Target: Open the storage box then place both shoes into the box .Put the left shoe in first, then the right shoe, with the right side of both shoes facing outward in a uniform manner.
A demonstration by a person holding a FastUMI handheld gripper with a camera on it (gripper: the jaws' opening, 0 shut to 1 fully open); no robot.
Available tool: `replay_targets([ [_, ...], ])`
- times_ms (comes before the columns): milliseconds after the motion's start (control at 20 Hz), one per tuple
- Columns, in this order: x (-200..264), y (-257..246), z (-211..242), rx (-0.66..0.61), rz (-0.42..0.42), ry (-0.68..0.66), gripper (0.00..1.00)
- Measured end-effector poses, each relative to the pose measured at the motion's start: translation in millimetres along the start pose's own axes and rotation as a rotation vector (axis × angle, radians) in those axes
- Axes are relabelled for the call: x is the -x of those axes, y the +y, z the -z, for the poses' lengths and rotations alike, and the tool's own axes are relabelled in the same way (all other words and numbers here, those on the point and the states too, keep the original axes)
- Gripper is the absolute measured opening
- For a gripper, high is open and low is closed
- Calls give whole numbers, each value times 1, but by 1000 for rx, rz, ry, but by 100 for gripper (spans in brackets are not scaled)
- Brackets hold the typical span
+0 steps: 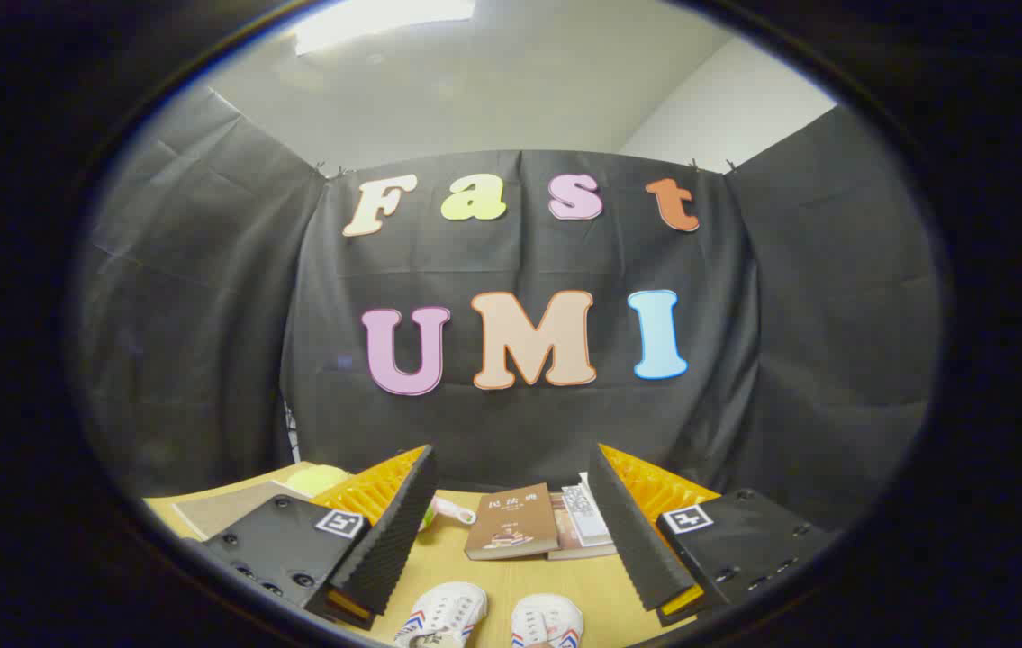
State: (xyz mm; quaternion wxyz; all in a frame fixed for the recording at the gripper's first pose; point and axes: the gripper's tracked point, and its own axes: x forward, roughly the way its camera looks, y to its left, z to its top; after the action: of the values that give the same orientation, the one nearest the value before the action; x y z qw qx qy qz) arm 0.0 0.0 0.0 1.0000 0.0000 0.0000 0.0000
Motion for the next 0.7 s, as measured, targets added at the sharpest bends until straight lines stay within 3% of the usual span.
replay_targets([
  [700, 0, 7, 1, -15, -38, -5, 100],
])
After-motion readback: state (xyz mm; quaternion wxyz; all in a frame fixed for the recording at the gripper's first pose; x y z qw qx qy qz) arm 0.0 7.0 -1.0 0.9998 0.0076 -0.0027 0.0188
